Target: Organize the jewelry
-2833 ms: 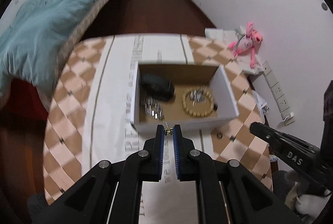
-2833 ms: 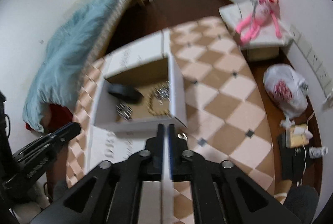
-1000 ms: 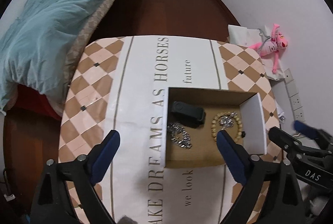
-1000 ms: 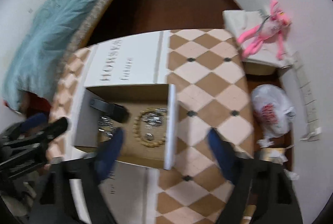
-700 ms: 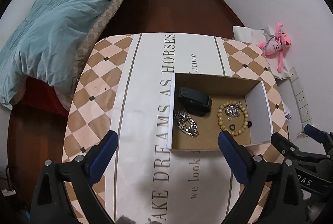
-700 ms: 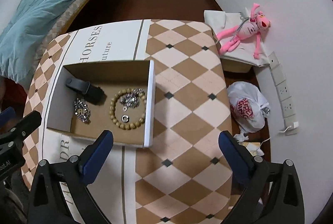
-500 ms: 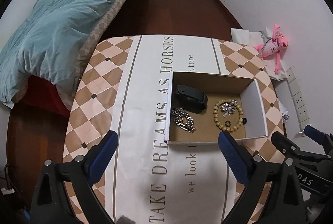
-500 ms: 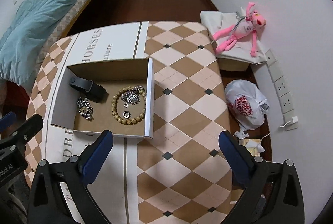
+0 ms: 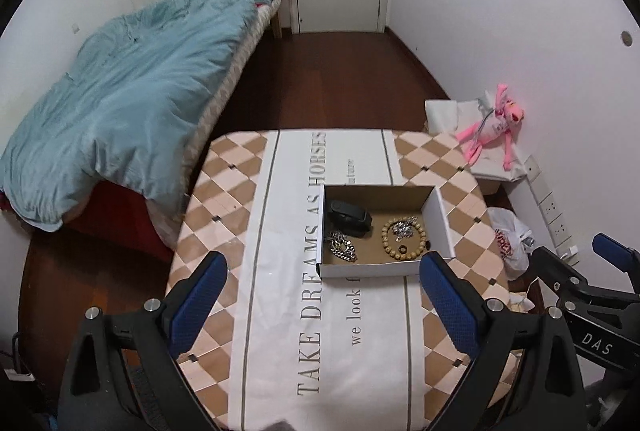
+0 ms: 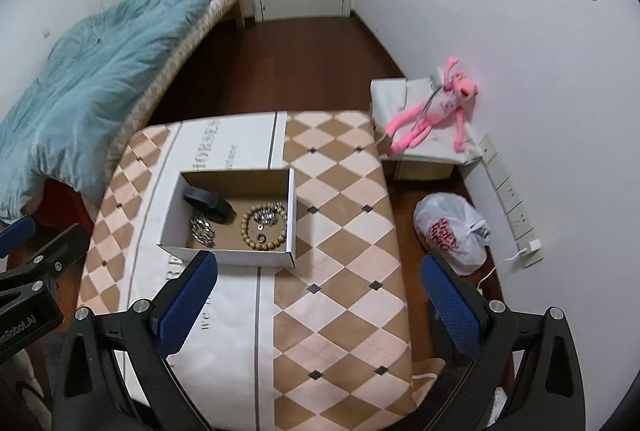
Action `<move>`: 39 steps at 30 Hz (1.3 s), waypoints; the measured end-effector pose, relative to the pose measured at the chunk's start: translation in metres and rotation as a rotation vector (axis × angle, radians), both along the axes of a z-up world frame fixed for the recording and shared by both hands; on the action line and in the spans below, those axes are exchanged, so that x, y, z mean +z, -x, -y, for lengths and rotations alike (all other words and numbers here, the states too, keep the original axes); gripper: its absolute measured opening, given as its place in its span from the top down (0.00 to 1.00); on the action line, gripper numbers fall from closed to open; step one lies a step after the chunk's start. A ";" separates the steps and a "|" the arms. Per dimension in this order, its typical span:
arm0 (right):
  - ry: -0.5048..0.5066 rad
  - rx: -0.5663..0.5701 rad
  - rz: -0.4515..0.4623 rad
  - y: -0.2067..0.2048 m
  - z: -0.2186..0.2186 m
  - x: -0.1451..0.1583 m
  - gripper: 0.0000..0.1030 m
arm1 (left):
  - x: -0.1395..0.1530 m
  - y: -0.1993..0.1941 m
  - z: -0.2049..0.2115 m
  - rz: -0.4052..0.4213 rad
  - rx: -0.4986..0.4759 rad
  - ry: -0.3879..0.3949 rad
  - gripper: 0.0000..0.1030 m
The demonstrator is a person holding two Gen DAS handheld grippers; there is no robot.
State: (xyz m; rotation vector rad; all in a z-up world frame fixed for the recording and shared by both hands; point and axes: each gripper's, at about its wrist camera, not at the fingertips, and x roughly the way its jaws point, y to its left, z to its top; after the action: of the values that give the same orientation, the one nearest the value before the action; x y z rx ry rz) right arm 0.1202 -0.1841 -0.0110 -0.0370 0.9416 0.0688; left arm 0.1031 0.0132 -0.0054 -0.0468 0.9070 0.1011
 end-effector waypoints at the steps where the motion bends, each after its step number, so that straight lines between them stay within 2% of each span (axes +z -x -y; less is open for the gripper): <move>1: 0.000 0.000 0.010 0.004 0.001 0.005 0.00 | 0.007 0.006 0.000 0.014 0.000 -0.003 0.05; 9: -0.001 -0.004 0.108 0.047 0.005 0.059 0.00 | 0.046 0.040 0.003 0.073 -0.009 0.020 0.05; 18: -0.011 0.007 0.145 0.079 0.004 0.088 0.00 | 0.074 0.071 0.006 0.115 -0.010 0.036 0.05; 31: -0.006 0.006 0.148 0.090 0.008 0.095 0.00 | 0.076 0.077 0.007 0.102 -0.004 0.036 0.05; 39: 0.012 -0.007 0.138 0.068 0.004 0.088 0.00 | 0.064 0.056 0.007 0.059 0.005 0.018 0.05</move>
State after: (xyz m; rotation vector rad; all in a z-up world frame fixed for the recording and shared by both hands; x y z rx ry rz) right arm 0.0525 -0.1879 0.0773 -0.0488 0.8038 0.0538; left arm 0.0476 0.0062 0.0582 -0.0683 0.8486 0.0957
